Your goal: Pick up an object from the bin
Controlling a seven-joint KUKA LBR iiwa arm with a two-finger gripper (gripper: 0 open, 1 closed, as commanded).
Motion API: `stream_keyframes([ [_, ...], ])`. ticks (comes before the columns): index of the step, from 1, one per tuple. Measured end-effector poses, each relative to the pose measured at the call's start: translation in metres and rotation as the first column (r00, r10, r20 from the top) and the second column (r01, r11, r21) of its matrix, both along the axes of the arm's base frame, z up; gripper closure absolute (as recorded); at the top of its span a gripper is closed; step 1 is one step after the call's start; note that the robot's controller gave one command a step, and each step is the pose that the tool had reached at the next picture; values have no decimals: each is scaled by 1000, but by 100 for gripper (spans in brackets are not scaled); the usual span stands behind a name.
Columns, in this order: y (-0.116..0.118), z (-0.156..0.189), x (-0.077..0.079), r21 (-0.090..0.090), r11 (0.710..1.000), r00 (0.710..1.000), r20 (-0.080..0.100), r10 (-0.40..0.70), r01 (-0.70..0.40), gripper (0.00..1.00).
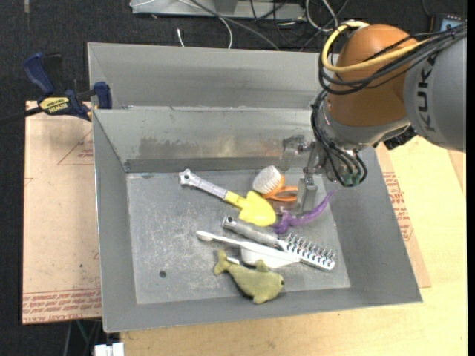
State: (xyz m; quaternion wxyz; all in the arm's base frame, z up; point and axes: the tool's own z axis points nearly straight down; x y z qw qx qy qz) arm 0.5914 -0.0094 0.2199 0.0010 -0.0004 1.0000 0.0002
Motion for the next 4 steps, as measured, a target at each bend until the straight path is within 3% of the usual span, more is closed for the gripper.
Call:
stream_keyframes([
  [1,0,0,0,0,1000,1000,0,0,0,0],
  [2,-7,-61,-57,1,1000,1000,-9,22,-22,0],
  [3,-11,-57,-16,-1,992,991,11,130,-130,0],
  [4,-16,-115,-50,1,997,997,-1,83,-83,0],
])
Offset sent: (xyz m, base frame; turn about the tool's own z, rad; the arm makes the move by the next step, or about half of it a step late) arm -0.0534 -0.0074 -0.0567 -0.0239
